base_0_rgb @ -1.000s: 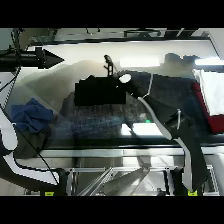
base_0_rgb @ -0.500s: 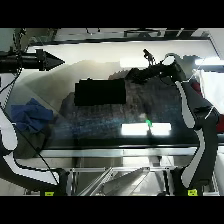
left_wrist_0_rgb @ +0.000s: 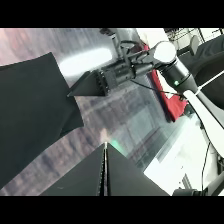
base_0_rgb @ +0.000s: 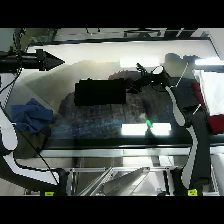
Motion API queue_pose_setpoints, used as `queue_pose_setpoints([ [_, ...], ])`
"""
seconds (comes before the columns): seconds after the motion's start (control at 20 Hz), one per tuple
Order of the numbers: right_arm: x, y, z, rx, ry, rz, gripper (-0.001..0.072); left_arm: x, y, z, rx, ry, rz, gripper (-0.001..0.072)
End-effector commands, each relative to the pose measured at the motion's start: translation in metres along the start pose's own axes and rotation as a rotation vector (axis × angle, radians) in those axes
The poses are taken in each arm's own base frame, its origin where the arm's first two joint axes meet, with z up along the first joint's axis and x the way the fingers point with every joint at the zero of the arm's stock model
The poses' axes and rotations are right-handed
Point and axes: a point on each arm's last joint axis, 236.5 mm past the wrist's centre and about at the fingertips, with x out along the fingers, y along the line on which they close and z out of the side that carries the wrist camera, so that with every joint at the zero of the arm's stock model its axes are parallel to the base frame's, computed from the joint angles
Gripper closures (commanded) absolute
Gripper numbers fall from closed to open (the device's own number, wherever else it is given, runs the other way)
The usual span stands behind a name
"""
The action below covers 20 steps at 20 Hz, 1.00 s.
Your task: Fold the shirts.
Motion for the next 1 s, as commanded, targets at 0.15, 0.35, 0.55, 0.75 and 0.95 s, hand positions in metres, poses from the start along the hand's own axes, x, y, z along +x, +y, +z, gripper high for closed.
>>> queue_pose_setpoints([
  [0.15, 0.036, 0.044, 0.006, -0.062, -0.063, 0.087, 0.0621, 0.0, 0.0, 0.0, 0.017, 0.001, 0.0, 0.069],
  [0.35, 0.02, 0.063, 0.025, -0.065, -0.125, 0.085, 0.0694, 0.0, 0.0, -0.003, 0.017, 0.013, 0.0, 0.069],
  [0.55, -0.079, 0.027, 0.072, 0.003, -0.3, -0.078, 0.0694, 0.001, 0.0, -0.003, 0.018, 0.012, 0.002, 0.069],
  [0.75, -0.252, -0.031, 0.102, 0.113, -0.555, -0.245, 0.0694, 0.001, 0.0, -0.003, 0.028, 0.011, 0.002, 0.069],
  [0.95, -0.45, -0.085, 0.088, 0.285, -0.901, -0.309, 0.0695, 0.001, 0.0, -0.003, 0.042, 0.011, 0.001, 0.0691],
])
